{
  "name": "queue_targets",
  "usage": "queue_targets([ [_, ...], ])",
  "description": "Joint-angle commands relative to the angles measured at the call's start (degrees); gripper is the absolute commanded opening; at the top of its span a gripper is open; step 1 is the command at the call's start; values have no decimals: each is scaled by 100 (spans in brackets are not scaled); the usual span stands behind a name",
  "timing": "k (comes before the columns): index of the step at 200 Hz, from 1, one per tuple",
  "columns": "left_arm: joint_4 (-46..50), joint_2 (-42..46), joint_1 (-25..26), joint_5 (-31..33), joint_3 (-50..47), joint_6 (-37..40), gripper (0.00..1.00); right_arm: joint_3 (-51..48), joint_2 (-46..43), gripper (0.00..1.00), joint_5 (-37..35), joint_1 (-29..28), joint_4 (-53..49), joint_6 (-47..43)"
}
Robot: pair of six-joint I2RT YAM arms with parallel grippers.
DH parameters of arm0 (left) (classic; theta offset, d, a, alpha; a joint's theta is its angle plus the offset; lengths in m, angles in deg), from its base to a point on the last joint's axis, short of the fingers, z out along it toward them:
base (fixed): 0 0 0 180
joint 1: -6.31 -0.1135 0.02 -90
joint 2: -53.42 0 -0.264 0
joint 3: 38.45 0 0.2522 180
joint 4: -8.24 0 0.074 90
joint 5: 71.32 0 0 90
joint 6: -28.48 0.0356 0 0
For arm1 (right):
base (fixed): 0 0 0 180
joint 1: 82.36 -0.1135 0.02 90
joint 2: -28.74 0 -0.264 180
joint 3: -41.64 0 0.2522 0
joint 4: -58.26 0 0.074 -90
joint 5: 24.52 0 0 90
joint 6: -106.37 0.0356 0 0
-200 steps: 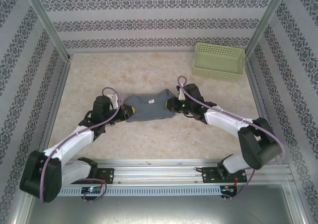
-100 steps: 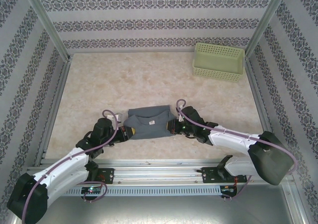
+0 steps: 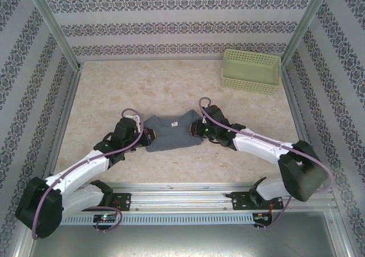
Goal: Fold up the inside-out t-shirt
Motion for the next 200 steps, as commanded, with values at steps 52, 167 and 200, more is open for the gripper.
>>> queue_targets([
  [52, 337, -934, -81, 353, 249, 190, 0, 359, 843, 0, -90, 384, -442, -175],
  [167, -181, -1607, -588, 572, 113, 67, 0, 809, 1659, 0, -98, 390, -371, -298],
  [200, -145, -1776, -641, 524, 145, 21, 5, 1002, 1920, 2, -126, 402, -432, -362],
])
